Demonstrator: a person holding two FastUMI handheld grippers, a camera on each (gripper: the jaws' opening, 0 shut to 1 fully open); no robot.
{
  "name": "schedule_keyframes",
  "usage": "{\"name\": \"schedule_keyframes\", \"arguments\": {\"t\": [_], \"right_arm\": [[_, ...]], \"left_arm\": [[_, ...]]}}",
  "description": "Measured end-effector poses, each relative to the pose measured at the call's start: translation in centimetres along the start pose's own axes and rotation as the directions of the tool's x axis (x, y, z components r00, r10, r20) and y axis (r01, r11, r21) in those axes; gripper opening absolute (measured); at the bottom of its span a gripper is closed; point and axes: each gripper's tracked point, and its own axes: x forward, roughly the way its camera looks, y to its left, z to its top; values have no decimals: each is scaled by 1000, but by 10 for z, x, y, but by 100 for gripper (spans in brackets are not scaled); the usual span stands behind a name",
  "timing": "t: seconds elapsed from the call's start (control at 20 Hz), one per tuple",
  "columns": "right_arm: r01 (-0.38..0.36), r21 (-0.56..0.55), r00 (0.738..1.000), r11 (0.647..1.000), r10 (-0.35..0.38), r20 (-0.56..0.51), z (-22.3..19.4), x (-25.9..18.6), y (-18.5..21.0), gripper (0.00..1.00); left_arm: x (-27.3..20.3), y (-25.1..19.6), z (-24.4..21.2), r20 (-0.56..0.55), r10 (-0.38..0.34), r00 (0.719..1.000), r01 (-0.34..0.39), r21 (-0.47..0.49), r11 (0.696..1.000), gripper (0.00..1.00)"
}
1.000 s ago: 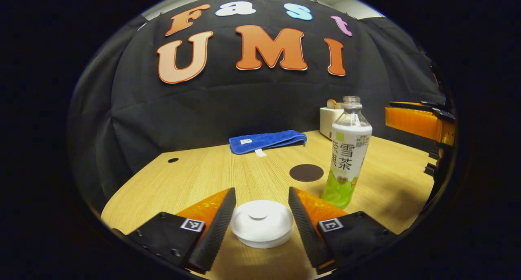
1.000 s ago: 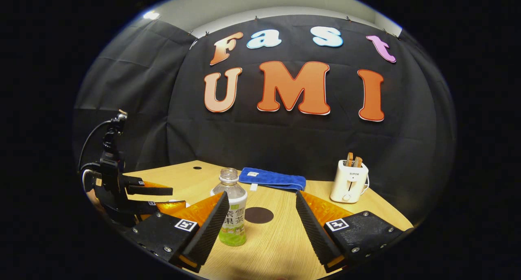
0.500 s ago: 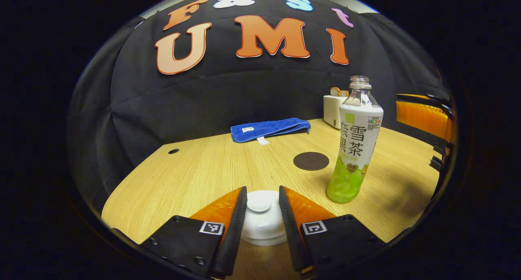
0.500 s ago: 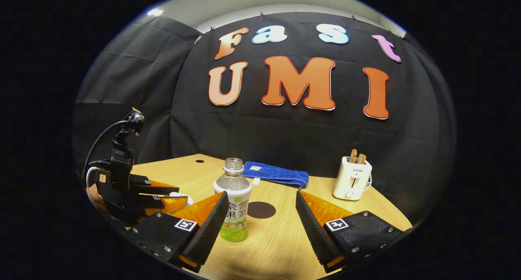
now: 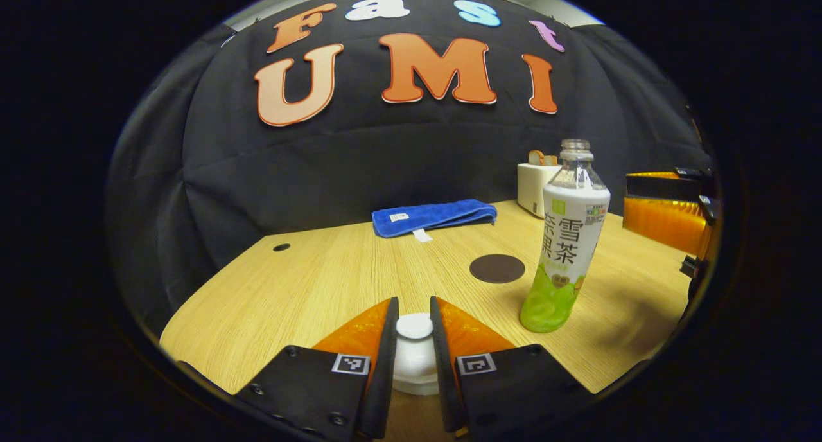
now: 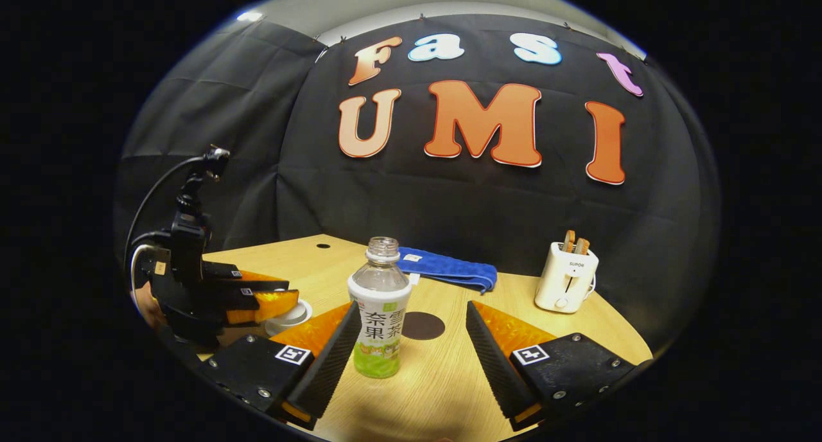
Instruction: Open the teacup lid with one hand, grasp the water bottle and pour water into the teacup with the other hand; after pouring, place the water bottle on the coaster and then close the teacup lid.
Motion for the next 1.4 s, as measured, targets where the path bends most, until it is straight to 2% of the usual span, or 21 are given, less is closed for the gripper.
{"name": "schedule_keyframes", "arguments": {"t": [0.1, 0.15, 0.2, 0.3, 0.35, 0.45, 0.5, 0.55, 0.65, 0.7, 0.8, 0.9, 1.0, 1.05, 1.1, 1.4], "right_arm": [[-19, 2, 1000, 1000, 19, -10, -5, 4, 7, 98], [-26, 2, 999, 1000, 26, -21, -7, 7, 9, 98], [-36, 7, 999, 999, 36, -32, -11, 10, 12, 98], [-56, 23, 996, 998, 57, -70, -26, 18, 21, 98], [-61, 29, 995, 998, 63, -83, -30, 22, 24, 98], [-62, 30, 992, 998, 65, -104, -38, 30, 28, 98], [-59, 31, 991, 998, 62, -117, -42, 32, 30, 98], [-59, 31, 990, 998, 63, -125, -45, 38, 32, 98], [-62, 30, 988, 998, 66, -139, -48, 45, 37, 95], [-58, 27, 987, 998, 61, -145, -50, 48, 39, 93], [-52, 26, 985, 998, 55, -162, -56, 49, 42, 90], [-37, 26, 982, 999, 41, -183, -63, 54, 42, 80], [-21, 20, 981, 1000, 24, -191, -65, 55, 42, 74], [-23, 22, 981, 999, 27, -191, -64, 56, 44, 66], [-29, 15, 980, 999, 32, -195, -64, 56, 46, 67], [-17, -139, 984, 990, -8, -177, -50, 60, 41, 65]], "left_arm": [[-3, 8, 7, 24, 17, 1000, -17, -11, 1000, 35], [-4, 11, 9, 34, 27, 999, -26, -18, 999, 32], [-5, 15, 12, 42, 34, 999, -33, -20, 999, 35], [-9, 23, 16, 54, 53, 997, -52, -21, 998, 32], [-10, 27, 17, 60, 62, 996, -61, -24, 998, 35], [-13, 34, 20, 74, 78, 994, -75, -36, 996, 32], [-16, 38, 22, 80, 87, 993, -84, -41, 996, 35], [-19, 44, 23, 87, 98, 991, -95, -47, 994, 32], [-23, 54, 25, 98, 117, 988, -111, -60, 992, 35], [-25, 58, 25, 100, 123, 987, -117, -68, 991, 32], [-28, 69, 24, 102, 139, 985, -132, -78, 988, 35], [-33, 79, 22, 105, 154, 982, -147, -76, 986, 32], [-37, 87, 19, 104, 167, 980, -160, -75, 984, 35], [-39, 91, 17, 105, 176, 979, -168, -78, 983, 35], [-40, 94, 15, 104, 180, 978, -171, -84, 982, 33], [-48, 113, 5, 95, 206, 974, -197, -99, 975, 38]]}}
